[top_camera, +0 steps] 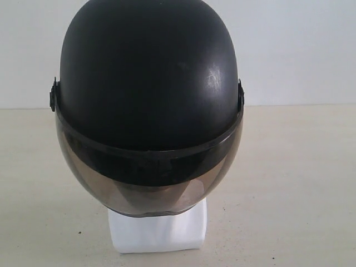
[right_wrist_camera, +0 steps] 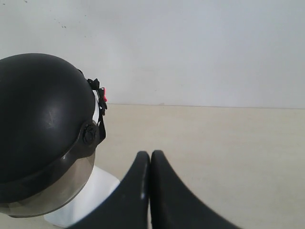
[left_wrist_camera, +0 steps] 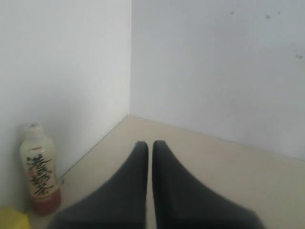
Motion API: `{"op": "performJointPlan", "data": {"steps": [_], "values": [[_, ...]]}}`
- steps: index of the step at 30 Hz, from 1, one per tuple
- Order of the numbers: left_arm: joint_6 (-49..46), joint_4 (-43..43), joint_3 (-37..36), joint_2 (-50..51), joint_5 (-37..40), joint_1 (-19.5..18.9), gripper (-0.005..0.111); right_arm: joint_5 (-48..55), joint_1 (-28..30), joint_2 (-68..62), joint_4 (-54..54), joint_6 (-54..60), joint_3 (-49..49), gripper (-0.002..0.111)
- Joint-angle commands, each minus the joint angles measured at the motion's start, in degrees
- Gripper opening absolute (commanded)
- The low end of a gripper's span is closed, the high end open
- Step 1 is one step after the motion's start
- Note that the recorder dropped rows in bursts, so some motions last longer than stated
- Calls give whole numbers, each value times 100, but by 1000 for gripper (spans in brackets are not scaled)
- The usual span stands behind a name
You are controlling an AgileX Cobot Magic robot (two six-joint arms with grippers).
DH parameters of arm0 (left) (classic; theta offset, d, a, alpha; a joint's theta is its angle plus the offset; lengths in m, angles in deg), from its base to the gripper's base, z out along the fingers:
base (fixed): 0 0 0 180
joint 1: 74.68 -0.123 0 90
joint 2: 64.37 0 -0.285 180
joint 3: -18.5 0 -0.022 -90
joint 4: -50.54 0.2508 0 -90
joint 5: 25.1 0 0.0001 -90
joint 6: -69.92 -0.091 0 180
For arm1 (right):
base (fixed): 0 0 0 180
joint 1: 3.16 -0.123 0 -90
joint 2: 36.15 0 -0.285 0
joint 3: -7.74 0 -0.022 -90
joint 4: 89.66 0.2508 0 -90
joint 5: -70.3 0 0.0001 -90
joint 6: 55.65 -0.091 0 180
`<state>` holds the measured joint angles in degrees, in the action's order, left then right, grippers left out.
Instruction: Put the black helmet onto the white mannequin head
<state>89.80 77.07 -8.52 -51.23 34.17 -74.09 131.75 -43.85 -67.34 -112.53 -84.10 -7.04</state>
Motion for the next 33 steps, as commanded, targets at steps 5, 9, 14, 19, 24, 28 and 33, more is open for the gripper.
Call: {"op": "performJointPlan", "data": {"steps": [5, 9, 14, 19, 24, 28, 33], "values": [[157, -924, -2104, -232, -2055, -8, 4, -39, 14, 22, -16, 38, 22, 0], [157, -1534, -2841, -322, -2881, -8, 4, -39, 14, 22, -16, 38, 22, 0], [-34, -2051, -3646, -345, -4022, -8, 4, -39, 14, 22, -16, 38, 22, 0], [-256, -1987, -4347, -536, -4698, -8, 4, -39, 14, 22, -16, 38, 22, 0], [-284, -2037, -4778, -536, -4940, -8, 4, -40, 14, 22, -27, 38, 22, 0], [-255, -2420, -5019, -536, -5748, -8, 4, -40, 14, 22, -27, 38, 22, 0], [-283, -2434, -5019, -536, -4928, -8, 4, -40, 14, 22, -27, 38, 22, 0]]}}
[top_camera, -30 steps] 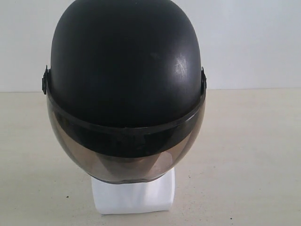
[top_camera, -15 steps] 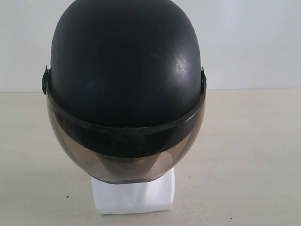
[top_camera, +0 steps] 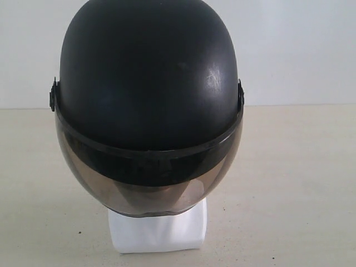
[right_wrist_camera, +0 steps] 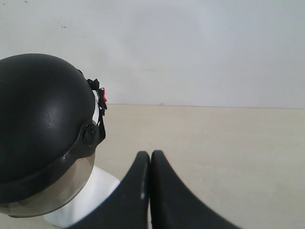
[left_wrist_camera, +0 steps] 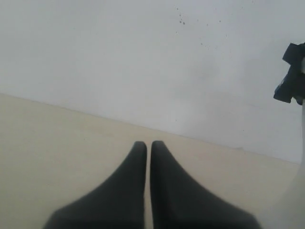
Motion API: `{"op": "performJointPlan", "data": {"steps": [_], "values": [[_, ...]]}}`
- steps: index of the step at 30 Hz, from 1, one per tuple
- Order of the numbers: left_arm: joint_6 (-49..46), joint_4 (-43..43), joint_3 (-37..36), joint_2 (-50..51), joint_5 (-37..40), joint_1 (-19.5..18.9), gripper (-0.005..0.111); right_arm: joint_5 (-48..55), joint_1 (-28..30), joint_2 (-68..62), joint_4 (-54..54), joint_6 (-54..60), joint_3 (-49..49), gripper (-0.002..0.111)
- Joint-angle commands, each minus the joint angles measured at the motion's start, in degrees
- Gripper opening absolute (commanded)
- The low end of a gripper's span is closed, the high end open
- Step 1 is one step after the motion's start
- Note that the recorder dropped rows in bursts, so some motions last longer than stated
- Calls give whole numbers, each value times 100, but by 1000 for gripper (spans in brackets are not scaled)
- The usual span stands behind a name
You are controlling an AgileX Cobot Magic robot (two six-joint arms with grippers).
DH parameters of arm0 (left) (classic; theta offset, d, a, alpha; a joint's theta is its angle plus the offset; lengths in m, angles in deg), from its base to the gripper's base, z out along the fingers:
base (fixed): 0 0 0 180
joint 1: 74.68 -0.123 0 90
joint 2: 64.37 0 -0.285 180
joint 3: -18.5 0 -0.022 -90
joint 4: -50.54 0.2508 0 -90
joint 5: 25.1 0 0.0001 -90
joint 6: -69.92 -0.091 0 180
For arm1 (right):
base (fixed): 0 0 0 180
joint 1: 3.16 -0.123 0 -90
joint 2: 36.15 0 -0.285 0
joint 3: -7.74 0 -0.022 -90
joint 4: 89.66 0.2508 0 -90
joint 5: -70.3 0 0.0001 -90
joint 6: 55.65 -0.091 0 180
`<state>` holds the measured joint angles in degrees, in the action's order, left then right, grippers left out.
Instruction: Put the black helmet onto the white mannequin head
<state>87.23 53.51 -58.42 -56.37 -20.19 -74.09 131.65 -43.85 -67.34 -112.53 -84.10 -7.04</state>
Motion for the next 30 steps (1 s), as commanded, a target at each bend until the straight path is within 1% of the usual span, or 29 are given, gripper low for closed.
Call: {"op": "performJointPlan", "data": {"steps": [1, 2, 3, 4, 30], "values": [[-131, -37, -30, -22, 1181, -8, 4, -30, 14, 22, -27, 38, 22, 0], [-337, -21, -30, -22, 1366, -8, 4, -30, 14, 22, -27, 38, 22, 0], [-558, -21, -30, -22, 1287, -8, 4, -30, 14, 22, -27, 38, 22, 0], [-584, -21, -30, -22, 1274, -8, 4, -30, 14, 22, -27, 38, 22, 0], [-584, -21, -30, -22, 1274, -8, 4, -69, 14, 22, -38, 38, 22, 0]]}}
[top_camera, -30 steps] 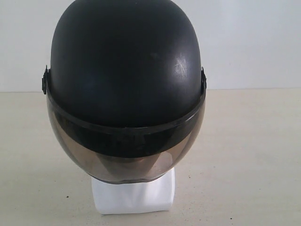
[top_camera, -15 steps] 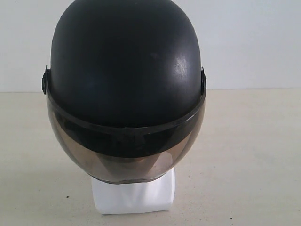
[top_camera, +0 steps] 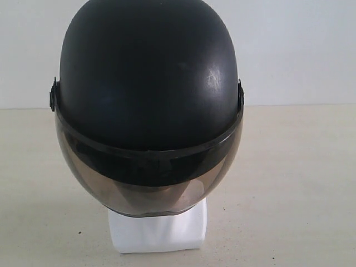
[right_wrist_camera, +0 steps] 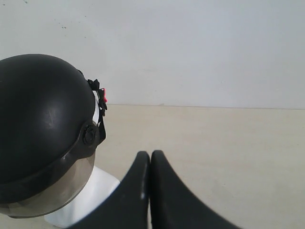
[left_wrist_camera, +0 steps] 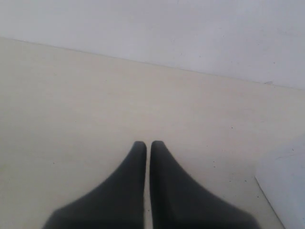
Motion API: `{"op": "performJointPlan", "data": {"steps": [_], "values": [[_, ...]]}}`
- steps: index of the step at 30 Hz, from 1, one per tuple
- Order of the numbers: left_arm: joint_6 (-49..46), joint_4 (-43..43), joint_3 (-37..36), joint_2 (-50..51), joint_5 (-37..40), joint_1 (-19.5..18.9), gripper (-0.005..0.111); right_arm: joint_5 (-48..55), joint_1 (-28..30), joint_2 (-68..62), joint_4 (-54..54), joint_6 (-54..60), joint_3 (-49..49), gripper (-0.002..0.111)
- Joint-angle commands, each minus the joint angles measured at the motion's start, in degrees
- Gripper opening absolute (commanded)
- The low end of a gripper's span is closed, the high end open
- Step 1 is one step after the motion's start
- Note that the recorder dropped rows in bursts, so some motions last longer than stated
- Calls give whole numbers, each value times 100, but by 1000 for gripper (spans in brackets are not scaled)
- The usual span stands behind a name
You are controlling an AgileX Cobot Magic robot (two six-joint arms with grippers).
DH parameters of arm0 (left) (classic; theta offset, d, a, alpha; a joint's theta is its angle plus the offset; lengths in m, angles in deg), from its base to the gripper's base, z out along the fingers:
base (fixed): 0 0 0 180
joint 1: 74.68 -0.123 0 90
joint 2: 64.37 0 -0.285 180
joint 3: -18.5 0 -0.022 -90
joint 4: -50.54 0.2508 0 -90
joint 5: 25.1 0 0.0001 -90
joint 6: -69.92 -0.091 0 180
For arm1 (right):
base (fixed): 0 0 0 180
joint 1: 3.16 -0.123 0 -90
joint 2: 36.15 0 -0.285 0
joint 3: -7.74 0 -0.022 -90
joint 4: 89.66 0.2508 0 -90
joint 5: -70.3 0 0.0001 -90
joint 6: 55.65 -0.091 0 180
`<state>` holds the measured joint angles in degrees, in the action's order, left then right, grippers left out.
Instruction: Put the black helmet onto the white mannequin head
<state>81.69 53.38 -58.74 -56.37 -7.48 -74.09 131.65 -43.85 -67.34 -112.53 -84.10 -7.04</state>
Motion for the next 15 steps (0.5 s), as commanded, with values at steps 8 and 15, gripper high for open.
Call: {"op": "performJointPlan", "data": {"steps": [8, 15], "values": [[-30, -8, 3, -22, 3, -8, 4, -69, 14, 22, -38, 38, 22, 0], [-30, -8, 3, -22, 3, -8, 4, -138, 14, 8, -205, -123, 47, 0]]}}
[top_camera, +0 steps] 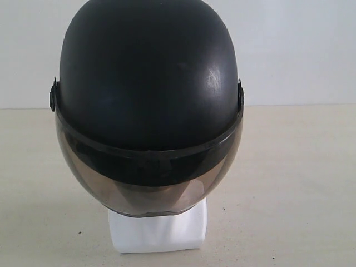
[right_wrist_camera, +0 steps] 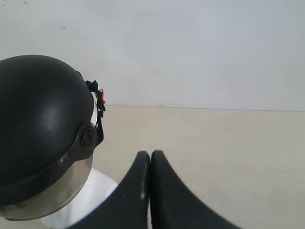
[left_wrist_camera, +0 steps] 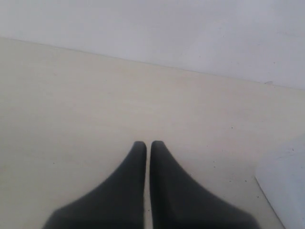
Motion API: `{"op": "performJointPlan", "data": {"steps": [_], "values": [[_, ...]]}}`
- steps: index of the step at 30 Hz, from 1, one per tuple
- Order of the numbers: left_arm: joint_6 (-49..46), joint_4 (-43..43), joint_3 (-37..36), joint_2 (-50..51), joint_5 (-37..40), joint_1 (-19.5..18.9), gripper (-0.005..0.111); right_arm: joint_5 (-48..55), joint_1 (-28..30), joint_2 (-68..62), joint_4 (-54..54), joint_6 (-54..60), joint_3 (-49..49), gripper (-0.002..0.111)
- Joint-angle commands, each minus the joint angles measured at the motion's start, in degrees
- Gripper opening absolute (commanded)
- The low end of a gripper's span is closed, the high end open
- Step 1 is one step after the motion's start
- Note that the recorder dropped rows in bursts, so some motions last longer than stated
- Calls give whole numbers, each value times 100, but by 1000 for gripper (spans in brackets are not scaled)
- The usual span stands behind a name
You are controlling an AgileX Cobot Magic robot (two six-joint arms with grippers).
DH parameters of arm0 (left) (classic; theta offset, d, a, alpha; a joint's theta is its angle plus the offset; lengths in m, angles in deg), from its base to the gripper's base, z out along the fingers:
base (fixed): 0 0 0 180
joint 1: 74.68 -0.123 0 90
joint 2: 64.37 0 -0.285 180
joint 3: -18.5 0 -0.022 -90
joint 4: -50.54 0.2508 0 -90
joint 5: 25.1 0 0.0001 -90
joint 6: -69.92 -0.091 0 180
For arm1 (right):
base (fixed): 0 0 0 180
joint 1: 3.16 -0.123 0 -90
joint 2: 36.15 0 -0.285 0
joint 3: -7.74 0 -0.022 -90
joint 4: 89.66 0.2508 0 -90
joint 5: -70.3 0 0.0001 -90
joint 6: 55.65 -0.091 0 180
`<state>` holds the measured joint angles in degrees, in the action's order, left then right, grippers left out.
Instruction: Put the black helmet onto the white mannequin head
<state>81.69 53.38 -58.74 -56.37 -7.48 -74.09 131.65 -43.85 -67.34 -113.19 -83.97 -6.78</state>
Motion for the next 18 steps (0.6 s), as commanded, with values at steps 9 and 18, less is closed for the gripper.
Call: {"op": "performJointPlan", "data": {"steps": [9, 18], "values": [[-30, -8, 3, -22, 3, -8, 4, -1854, 2216, 8, 205, -161, -718, 0], [-30, -8, 3, -22, 3, -8, 4, -3505, 4917, 389, 1404, -161, -1975, 0]]}}
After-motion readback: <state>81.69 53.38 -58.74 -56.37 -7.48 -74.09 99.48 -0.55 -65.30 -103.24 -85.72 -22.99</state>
